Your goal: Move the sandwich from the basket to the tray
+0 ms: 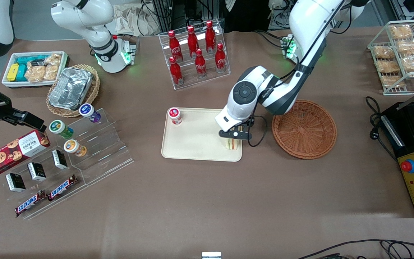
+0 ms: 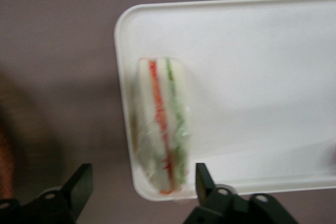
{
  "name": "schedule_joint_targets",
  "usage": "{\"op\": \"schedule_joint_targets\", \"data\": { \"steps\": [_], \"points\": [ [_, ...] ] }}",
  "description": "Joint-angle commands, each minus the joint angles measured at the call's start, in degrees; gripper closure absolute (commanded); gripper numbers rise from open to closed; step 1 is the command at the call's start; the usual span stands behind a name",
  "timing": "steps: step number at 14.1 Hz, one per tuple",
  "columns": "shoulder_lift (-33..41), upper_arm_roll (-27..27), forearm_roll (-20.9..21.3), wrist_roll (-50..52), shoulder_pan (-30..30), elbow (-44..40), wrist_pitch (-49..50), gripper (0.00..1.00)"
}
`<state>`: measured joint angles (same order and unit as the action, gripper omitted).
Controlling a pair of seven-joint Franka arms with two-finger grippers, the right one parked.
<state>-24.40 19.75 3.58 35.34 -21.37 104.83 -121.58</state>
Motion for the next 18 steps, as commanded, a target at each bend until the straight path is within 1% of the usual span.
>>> {"op": "schedule_joint_targets", "data": {
  "steps": [1,3,7,9,12,15,18],
  "points": [
    [5.6,0.3,-0.1,-0.2,4.0,-0.3,9.1,0.0],
    [9.2,0.2,-0.1,-0.2,7.0,-0.2,13.0,0.0],
    [16.6,0.1,0.2,-0.1,15.0,-0.4,21.2,0.0],
    [19.9,-0.2,0.9,-0.1,16.4,-0.3,23.0,0.0],
    [21.9,-0.9,1.2,-0.1,19.2,-0.2,26.1,0.0],
    [24.1,-2.0,4.0,-0.3,22.2,-0.5,27.3,0.0],
    [24.6,-2.0,3.8,-0.3,25.0,-2.1,27.4,0.0]
  ]
}}
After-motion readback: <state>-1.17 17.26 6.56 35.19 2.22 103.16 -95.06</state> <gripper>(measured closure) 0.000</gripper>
